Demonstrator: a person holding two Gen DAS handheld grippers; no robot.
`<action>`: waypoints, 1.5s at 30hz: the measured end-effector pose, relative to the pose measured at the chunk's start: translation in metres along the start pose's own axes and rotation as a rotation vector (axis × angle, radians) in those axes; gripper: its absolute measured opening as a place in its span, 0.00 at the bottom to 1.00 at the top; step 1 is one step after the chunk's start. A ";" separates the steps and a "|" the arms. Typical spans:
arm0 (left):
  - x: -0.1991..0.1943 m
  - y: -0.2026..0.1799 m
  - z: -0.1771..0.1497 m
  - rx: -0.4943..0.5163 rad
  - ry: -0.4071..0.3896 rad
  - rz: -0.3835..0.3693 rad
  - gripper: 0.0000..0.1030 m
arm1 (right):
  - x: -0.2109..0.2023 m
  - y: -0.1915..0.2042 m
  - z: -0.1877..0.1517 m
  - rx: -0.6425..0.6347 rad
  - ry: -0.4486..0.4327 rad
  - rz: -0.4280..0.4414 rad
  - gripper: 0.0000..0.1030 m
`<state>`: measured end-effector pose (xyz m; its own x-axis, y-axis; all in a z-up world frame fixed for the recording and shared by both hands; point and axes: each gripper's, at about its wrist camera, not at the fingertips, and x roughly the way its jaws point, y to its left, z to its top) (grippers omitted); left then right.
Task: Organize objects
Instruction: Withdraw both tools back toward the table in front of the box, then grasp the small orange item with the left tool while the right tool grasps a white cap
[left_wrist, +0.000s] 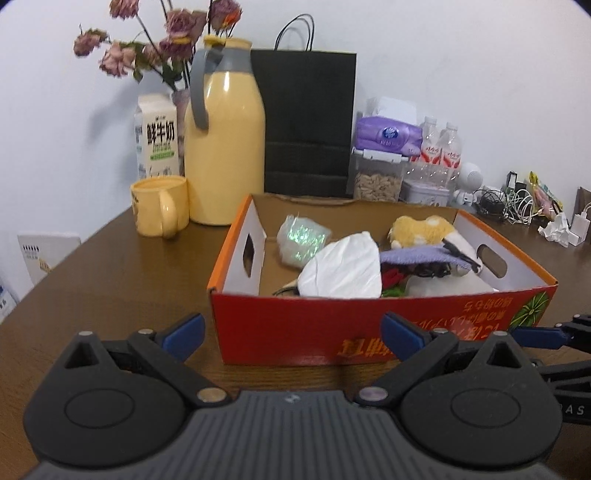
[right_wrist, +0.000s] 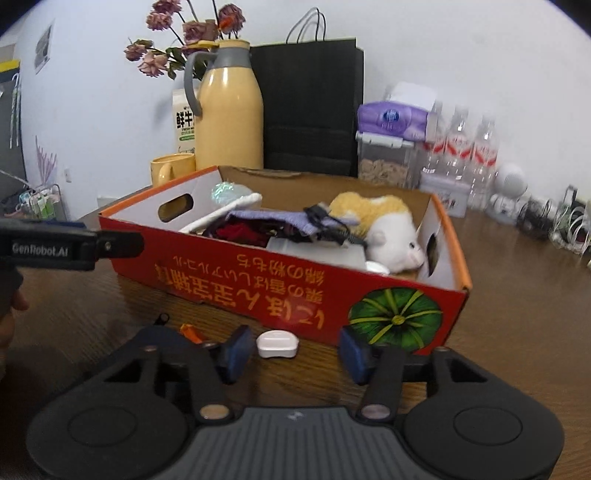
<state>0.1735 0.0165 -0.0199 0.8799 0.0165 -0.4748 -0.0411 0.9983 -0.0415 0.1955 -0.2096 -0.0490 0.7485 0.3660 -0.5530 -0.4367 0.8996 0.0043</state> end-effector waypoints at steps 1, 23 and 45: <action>0.001 0.001 0.000 -0.006 0.002 -0.003 1.00 | 0.002 0.001 0.001 0.004 0.003 0.005 0.47; 0.010 -0.002 -0.005 0.002 0.058 0.002 1.00 | 0.015 0.005 -0.001 0.021 0.018 0.000 0.25; 0.040 -0.051 0.007 0.065 0.335 -0.154 0.90 | -0.016 -0.014 0.000 0.076 -0.127 0.005 0.25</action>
<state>0.2140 -0.0337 -0.0308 0.6690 -0.1431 -0.7294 0.1194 0.9892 -0.0846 0.1896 -0.2280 -0.0406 0.8057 0.3936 -0.4427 -0.4054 0.9113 0.0725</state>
